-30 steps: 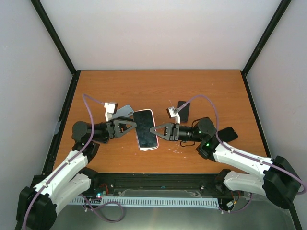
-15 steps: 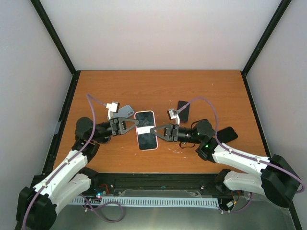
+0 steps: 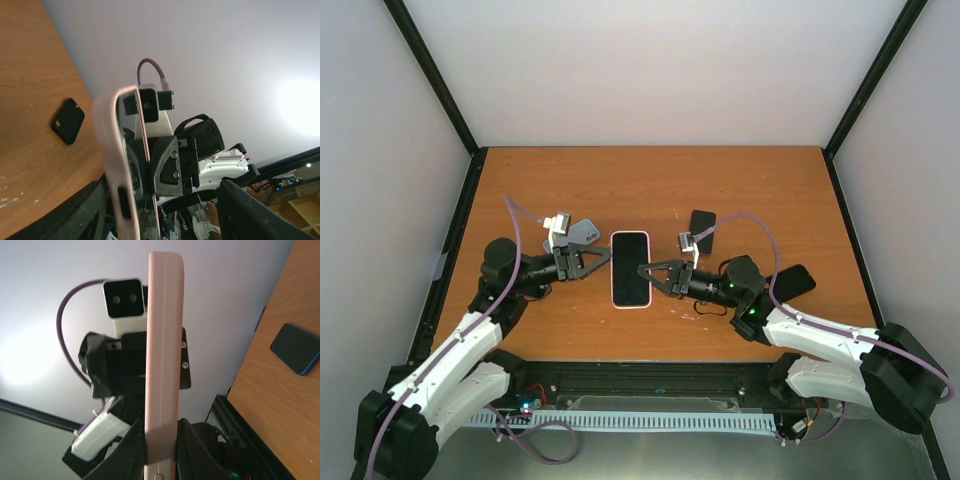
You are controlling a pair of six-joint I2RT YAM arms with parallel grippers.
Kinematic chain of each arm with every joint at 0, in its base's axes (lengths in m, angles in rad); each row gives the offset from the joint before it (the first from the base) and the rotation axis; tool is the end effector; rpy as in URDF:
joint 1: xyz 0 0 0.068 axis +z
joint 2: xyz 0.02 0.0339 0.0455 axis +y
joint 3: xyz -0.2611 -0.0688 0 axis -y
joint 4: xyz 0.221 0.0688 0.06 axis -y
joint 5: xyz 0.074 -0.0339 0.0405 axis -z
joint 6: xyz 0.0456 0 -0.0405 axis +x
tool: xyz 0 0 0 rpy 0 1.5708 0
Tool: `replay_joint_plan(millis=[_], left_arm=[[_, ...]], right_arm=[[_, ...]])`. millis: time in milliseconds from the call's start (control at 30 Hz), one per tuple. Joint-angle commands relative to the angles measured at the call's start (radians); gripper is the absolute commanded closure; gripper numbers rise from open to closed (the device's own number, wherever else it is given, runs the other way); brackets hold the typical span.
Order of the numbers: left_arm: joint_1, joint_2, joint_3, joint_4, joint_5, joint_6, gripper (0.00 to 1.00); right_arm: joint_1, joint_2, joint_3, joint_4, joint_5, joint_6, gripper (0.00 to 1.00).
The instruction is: Put the phone into the phone case
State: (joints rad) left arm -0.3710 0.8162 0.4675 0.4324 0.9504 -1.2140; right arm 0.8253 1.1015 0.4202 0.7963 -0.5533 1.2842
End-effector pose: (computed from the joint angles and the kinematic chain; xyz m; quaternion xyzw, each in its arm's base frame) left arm 0.1445 -0.0960 0.2930 0.0610 0.6870 -0.6835 0.2390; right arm 0.1339 0.1804 0.2667 -0.0530 0.6696 0.7143 0.1963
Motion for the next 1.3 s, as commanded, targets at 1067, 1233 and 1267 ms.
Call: replay_joint_plan(millis=[1067, 1233, 1267], left_arm=[[-0.024, 0.164, 0.073, -0.308, 0.017, 0.268, 1.00], [-0.025, 0.156, 0.083, -0.303, 0.003, 0.261, 0.74], [-0.025, 0.155, 0.084, -0.302, -0.002, 0.260, 0.63]], right_arm=[[-0.006, 0.037, 0.066, -0.096, 0.199, -0.036, 0.85], [-0.015, 0.011, 0.069, -0.167, 0.198, -0.080, 0.87], [-0.016, 0.005, 0.066, -0.169, 0.196, -0.085, 0.88]])
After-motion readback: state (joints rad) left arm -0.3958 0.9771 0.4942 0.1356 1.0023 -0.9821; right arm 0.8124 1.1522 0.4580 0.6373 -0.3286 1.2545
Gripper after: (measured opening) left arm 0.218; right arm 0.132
